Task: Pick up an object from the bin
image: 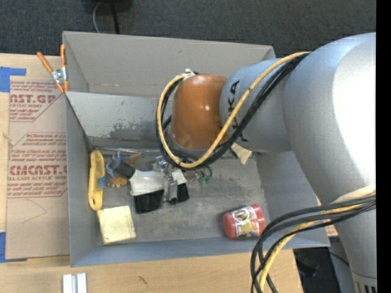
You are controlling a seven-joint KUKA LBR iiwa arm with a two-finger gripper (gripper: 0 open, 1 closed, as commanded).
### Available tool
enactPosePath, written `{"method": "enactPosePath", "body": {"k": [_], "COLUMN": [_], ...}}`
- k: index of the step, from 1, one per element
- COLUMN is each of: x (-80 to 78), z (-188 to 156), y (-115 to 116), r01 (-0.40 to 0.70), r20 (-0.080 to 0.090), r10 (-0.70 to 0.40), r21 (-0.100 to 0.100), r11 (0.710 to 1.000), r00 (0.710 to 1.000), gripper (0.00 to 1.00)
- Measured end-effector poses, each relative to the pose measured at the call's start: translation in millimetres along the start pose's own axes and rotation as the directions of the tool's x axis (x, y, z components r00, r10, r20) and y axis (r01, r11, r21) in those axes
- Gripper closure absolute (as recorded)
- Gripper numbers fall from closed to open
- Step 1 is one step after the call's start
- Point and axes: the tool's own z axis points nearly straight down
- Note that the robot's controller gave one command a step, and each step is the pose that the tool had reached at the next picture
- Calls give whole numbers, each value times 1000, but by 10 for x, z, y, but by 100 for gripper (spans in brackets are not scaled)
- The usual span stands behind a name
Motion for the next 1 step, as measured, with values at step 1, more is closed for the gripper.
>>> {"method": "enactPosePath", "body": {"k": [1], "x": [130], "z": [-506], "y": [-74], "r01": [93], "r20": [-12], "r10": [-93], "r21": [-4], "r11": [996], "r00": [996], "gripper": [100]}}
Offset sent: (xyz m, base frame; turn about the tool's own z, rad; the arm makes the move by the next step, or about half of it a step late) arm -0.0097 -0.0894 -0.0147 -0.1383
